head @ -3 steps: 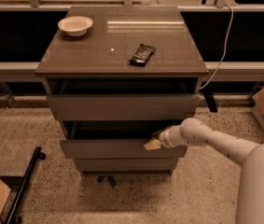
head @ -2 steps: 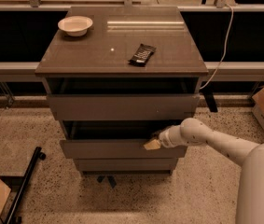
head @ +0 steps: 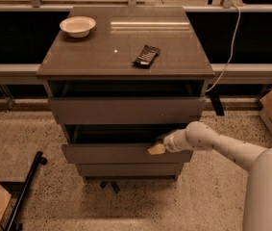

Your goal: Open middle drawer

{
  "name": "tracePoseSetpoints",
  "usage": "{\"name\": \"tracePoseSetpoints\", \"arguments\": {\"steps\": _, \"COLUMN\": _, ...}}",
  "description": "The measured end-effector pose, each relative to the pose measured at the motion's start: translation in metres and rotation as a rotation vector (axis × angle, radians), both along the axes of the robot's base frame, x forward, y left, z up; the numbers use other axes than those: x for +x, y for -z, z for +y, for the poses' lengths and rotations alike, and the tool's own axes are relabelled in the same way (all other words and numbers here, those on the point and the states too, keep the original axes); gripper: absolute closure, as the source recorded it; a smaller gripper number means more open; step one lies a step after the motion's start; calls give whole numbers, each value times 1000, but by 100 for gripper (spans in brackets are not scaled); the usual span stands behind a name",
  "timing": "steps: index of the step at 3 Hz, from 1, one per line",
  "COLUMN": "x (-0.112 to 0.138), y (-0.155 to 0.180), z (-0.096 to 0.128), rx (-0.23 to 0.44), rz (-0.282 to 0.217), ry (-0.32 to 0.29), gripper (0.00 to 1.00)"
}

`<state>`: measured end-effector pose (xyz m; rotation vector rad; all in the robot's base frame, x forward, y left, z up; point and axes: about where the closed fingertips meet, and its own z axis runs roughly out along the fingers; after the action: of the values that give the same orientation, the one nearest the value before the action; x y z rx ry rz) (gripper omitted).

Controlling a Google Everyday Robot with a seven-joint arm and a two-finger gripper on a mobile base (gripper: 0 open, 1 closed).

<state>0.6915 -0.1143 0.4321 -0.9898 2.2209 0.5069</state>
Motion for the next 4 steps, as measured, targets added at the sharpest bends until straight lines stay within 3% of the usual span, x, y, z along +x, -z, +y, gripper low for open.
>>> {"name": "tracePoseSetpoints", "arguments": {"steps": 2, "x": 0, "y": -1, "z": 0, "rx": 0, "rz": 0, "ry": 0, "gripper": 11}}
{"name": "tracePoseSetpoints", "arguments": {"steps": 3, "x": -28, "y": 0, "z": -7, "rx": -33, "rz": 59, "ry": -65, "gripper": 0}}
{"name": "tracePoseSetpoints", "arguments": {"steps": 4, "x": -62, "y": 0, "z": -22, "rx": -38, "rz": 128, "ry": -84, "gripper": 19}}
